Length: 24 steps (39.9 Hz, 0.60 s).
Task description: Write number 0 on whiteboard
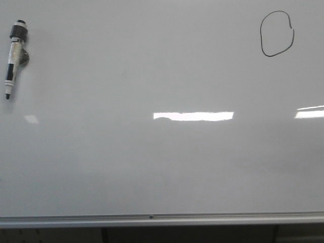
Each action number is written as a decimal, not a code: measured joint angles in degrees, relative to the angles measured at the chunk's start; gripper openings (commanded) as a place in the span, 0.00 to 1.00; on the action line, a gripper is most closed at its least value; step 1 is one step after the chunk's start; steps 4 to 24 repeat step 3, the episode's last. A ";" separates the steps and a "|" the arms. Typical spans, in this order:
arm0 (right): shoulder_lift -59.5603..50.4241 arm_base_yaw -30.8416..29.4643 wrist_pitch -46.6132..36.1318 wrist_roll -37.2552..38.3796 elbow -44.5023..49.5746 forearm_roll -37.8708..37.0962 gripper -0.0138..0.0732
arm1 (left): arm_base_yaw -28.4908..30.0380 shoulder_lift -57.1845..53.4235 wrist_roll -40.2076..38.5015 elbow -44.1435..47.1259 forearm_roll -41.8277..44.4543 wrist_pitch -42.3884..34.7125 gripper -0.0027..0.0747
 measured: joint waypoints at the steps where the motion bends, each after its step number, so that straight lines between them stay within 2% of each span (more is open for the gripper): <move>1: 0.00 0.00 0.00 0.00 0.00 0.00 0.08 | 0.00 0.00 0.00 0.00 0.00 0.00 0.01; 24: 0.00 0.00 0.00 0.00 0.00 0.00 0.08 | 0.00 0.00 0.00 0.00 0.00 0.00 0.01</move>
